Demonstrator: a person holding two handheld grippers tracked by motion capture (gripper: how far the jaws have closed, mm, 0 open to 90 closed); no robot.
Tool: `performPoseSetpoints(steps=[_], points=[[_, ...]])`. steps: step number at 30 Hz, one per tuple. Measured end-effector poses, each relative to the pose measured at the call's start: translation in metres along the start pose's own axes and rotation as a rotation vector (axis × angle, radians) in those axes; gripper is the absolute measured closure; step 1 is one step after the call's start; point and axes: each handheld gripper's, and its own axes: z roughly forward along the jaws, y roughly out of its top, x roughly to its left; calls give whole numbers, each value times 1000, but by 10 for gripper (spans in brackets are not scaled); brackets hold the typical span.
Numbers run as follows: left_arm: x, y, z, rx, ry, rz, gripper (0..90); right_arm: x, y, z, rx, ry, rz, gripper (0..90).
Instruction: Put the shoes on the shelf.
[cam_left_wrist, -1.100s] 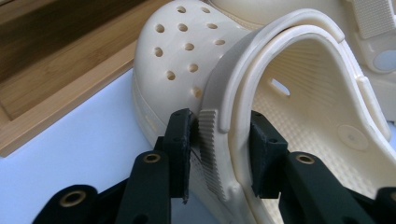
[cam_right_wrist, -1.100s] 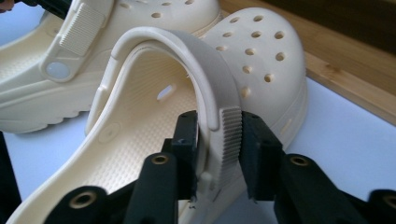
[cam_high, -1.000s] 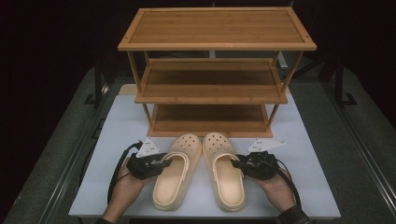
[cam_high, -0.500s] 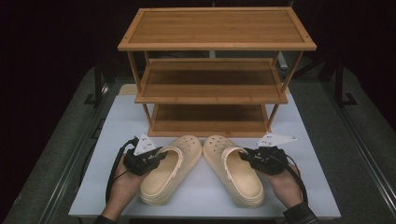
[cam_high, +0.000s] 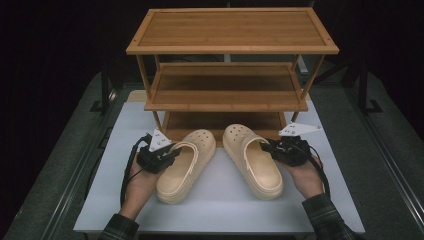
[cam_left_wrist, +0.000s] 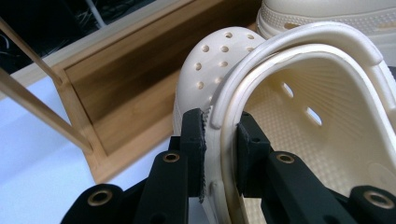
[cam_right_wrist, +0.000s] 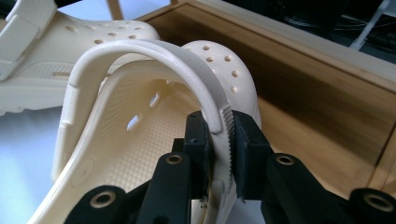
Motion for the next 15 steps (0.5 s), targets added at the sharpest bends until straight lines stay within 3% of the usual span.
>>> performPoseSetpoints(steps=[8, 15], points=[[7, 19, 30, -25, 60, -7, 761, -22, 13, 24, -4, -52, 12, 772], [12, 31, 55, -35, 97, -19, 761, -28, 20, 41, -17, -79, 8, 772]])
